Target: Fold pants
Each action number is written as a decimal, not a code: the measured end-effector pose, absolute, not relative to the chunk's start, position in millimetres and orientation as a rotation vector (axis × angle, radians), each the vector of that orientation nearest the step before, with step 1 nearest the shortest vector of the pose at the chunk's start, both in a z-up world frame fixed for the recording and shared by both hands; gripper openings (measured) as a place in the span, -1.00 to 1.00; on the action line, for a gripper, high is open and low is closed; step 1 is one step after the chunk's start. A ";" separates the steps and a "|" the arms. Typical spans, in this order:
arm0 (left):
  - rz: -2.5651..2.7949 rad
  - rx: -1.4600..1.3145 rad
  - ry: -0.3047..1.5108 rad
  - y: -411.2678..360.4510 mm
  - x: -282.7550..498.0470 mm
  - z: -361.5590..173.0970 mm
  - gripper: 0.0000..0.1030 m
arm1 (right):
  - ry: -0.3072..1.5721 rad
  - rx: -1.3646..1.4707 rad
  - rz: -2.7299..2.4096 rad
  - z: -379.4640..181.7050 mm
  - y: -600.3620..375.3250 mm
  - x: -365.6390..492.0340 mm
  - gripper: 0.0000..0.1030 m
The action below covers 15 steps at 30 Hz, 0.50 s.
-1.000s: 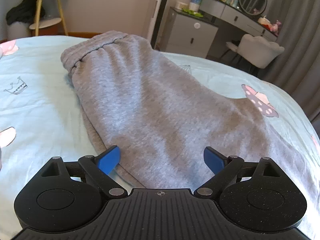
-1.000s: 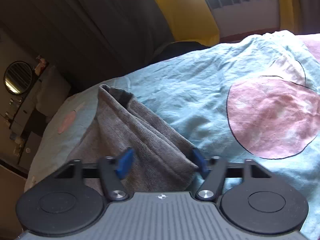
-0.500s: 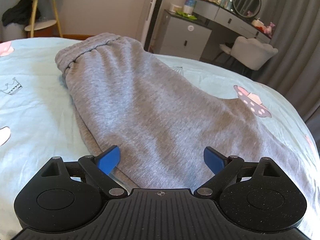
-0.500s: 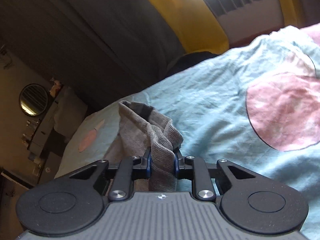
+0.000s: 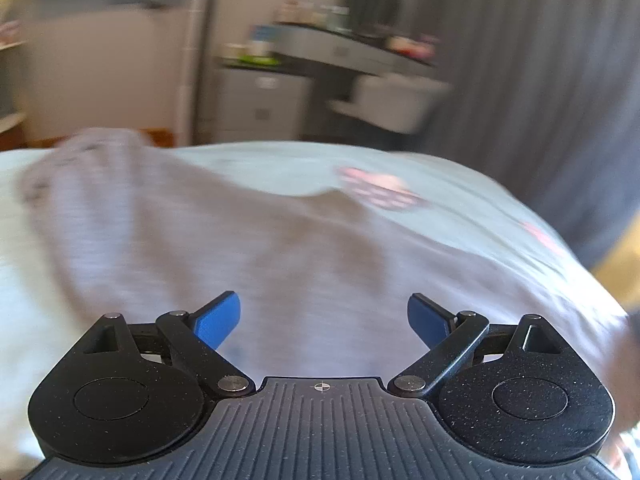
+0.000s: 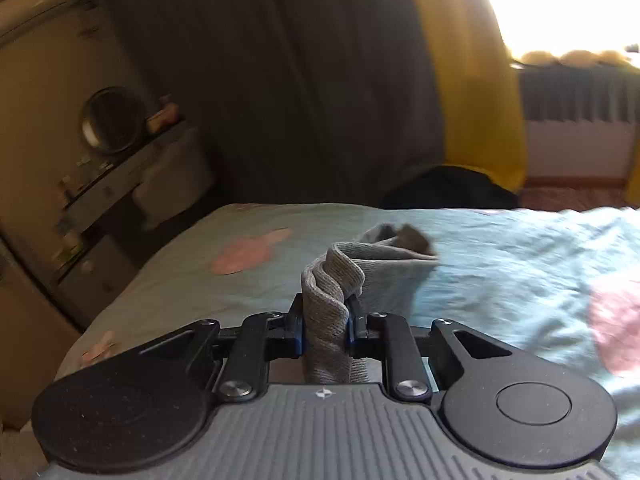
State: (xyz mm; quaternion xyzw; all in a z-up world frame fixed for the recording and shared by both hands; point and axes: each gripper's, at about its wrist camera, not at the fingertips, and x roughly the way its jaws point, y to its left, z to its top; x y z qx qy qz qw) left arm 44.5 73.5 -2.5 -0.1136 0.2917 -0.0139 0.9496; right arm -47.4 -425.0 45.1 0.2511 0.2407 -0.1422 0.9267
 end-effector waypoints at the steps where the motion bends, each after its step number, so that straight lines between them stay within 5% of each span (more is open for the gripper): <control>1: -0.057 -0.227 0.604 69.3 45.6 -6.7 0.86 | 0.500 0.467 -0.219 55.7 -400.1 -38.7 -0.64; 7: -0.069 -0.284 0.671 78.2 54.8 -27.2 0.86 | 0.640 0.246 0.172 46.3 -249.7 -4.5 -0.60; 9: -0.064 -0.327 0.669 83.1 52.8 -29.8 0.86 | 0.734 0.204 0.251 19.4 -210.8 1.3 -0.37; 12: -0.067 -0.332 0.672 87.2 51.4 -31.6 0.86 | 0.882 0.235 0.345 -13.6 -178.5 3.3 -0.29; 15: -0.098 -0.322 0.690 85.3 54.8 -33.3 0.86 | 0.860 0.307 0.347 -10.7 -181.8 -4.2 -0.12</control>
